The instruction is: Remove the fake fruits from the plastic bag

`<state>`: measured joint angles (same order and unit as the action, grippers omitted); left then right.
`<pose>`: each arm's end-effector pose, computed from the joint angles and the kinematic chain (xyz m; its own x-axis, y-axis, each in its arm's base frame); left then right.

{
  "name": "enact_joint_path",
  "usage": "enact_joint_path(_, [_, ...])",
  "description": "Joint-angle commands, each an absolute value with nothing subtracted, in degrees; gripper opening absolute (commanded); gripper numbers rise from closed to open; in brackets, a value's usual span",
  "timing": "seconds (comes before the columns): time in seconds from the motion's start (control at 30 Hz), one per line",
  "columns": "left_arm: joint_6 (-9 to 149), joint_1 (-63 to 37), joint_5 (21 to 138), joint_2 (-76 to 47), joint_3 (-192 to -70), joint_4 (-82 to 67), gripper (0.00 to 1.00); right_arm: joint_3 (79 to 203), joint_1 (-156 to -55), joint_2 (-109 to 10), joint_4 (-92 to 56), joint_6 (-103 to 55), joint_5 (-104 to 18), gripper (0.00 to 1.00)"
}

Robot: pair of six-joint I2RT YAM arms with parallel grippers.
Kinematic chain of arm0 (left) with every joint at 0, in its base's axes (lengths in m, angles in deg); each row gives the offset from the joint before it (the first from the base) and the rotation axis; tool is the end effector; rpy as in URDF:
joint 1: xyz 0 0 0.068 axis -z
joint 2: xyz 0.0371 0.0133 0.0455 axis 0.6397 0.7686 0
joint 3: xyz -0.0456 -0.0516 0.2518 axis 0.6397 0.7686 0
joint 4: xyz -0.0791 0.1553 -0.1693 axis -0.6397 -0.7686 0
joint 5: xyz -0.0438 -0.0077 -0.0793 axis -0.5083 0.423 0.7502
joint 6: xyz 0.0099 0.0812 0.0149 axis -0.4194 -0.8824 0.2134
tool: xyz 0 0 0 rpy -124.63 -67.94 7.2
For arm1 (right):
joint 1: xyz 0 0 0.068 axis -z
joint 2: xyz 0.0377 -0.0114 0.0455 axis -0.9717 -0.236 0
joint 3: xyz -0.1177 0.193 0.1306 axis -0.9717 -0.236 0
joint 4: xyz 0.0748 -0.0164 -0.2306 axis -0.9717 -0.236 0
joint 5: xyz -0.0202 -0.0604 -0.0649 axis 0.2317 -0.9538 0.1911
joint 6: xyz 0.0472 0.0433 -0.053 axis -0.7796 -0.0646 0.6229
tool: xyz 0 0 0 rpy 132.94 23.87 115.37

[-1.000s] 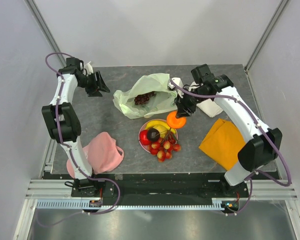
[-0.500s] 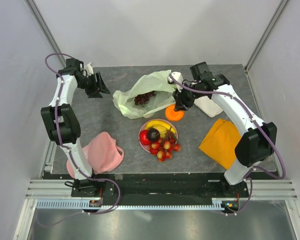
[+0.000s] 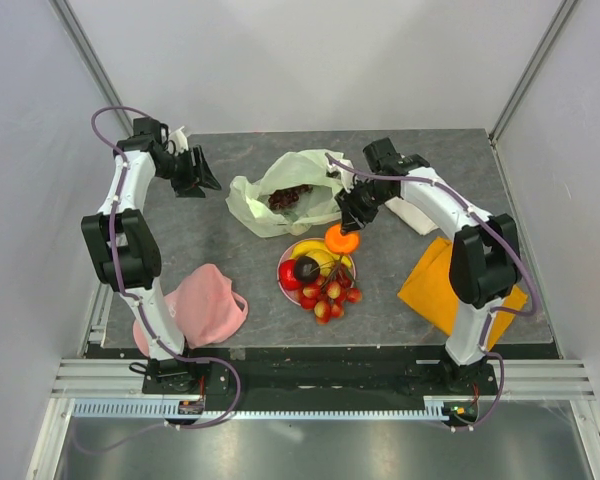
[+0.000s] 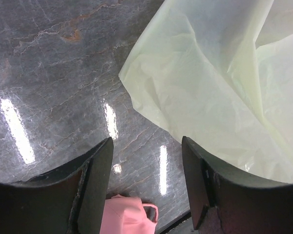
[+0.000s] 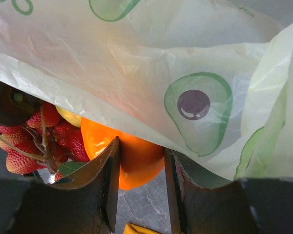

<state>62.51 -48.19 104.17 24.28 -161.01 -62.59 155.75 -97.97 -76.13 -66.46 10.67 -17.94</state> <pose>0.4138 0.0213 0.2356 -0.8982 -0.1956 -0.3937 0.0433 0.8519 -0.5219 0.3420 0.1777 0.2221 -0.5114 -0.6234 -0.5914 -0.8507 0.4647 0.2458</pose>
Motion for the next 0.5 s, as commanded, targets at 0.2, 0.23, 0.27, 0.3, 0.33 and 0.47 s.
enact_joint_path(0.2, [59.6, -47.1, 103.3, 23.0, -161.4, -62.9, 0.65, 157.9, -98.2, -81.3, -72.2, 10.0, -10.4, 0.06])
enact_joint_path(0.23, [59.5, -47.0, 103.3, 23.2, -161.4, -62.9, 0.65, 157.9, -98.1, -81.4, -72.5, 10.2, -10.2, 0.06])
enact_joint_path(0.27, [59.3, -46.7, 103.2, 23.3, -161.4, -63.0, 0.65, 158.1, -98.1, -81.7, -72.9, 10.4, -10.0, 0.06])
enact_joint_path(0.3, [59.3, -46.5, 103.1, 23.4, -161.4, -63.0, 0.65, 158.5, -98.1, -81.9, -73.3, 10.8, -9.7, 0.06])
enact_joint_path(0.33, [59.2, -46.3, 103.0, 23.5, -161.4, -63.0, 0.65, 158.5, -98.1, -82.0, -73.5, 10.7, -9.7, 0.07])
enact_joint_path(0.47, [59.0, -45.2, 102.6, 24.1, -161.8, -63.1, 0.65, 158.5, -98.1, -82.7, -73.3, 10.4, -10.4, 0.17])
